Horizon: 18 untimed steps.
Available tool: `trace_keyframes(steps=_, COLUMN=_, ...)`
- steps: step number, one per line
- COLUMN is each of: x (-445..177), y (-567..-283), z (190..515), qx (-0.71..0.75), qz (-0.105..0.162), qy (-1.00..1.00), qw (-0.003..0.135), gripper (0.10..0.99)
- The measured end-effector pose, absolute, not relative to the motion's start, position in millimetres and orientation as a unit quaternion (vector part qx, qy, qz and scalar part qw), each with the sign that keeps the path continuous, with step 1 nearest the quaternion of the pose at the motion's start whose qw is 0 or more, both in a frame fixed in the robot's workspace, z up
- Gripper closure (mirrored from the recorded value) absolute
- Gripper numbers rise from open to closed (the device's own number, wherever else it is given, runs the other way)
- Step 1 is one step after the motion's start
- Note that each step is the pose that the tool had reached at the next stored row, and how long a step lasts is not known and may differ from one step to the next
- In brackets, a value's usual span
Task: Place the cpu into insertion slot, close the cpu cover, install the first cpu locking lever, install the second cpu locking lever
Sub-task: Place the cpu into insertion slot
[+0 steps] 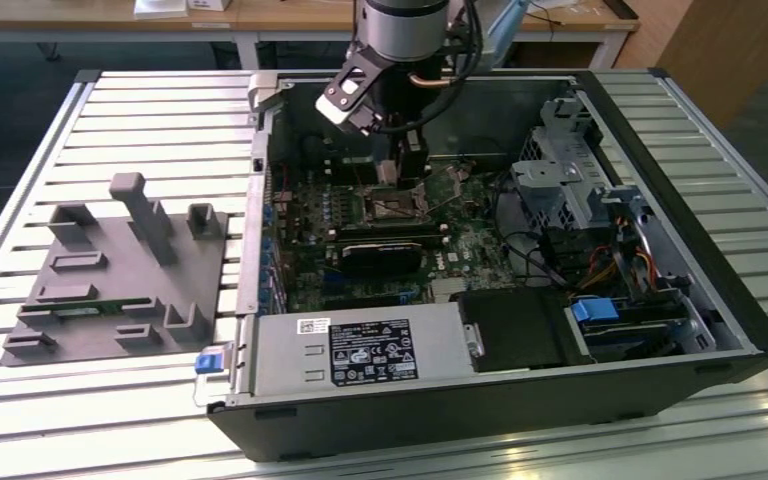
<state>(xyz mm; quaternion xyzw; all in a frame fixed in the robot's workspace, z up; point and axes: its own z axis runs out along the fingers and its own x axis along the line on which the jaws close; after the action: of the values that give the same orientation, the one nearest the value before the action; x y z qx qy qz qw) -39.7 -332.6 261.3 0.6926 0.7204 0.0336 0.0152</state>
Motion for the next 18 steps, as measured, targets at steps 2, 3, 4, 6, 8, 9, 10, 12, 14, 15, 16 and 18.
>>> trace_keyframes(steps=2, x=-39.7, y=-332.3, z=258.5, qx=0.693, qz=0.034, qy=0.72, qw=0.015, gripper=0.545)
trace_keyframes(steps=3, x=-39.7, y=-332.2, z=257.1, qx=0.693, qz=0.034, qy=0.72, qw=0.015, gripper=0.545)
trace_keyframes(steps=4, x=-39.7, y=-331.8, z=254.3, qx=0.693, qz=0.034, qy=0.72, qw=0.015, gripper=0.545)
trace_keyframes(steps=6, x=-39.8, y=-331.0, z=250.2, qx=0.693, qz=0.034, qy=0.72, qw=0.015, gripper=0.545)
trace_keyframes(steps=8, x=-39.7, y=-330.3, z=247.8, qx=0.693, qz=0.034, qy=0.72, qw=0.015, gripper=0.545)
trace_keyframes(steps=9, x=-39.7, y=-330.0, z=246.7, qx=0.693, qz=0.034, qy=0.72, qw=0.015, gripper=0.545)
trace_keyframes(steps=10, x=-39.7, y=-329.8, z=245.8, qx=0.693, qz=0.034, qy=0.72, qw=0.015, gripper=0.545)
trace_keyframes(steps=12, x=-39.7, y=-329.6, z=244.6, qx=0.693, qz=0.034, qy=0.72, qw=0.015, gripper=0.545)
trace_keyframes(steps=14, x=-39.7, y=-329.6, z=243.6, qx=0.693, qz=0.034, qy=0.72, qw=0.015, gripper=0.545)
trace_keyframes(steps=15, x=-39.8, y=-329.7, z=242.9, qx=0.693, qz=0.034, qy=0.72, qw=0.015, gripper=0.545)
trace_keyframes(steps=16, x=-39.7, y=-329.6, z=242.0, qx=0.693, qz=0.034, qy=0.72, qw=0.015, gripper=0.545)
trace_keyframes(steps=18, x=-39.7, y=-329.6, z=239.8, qx=0.693, qz=0.034, qy=0.72, qw=0.015, gripper=0.545)
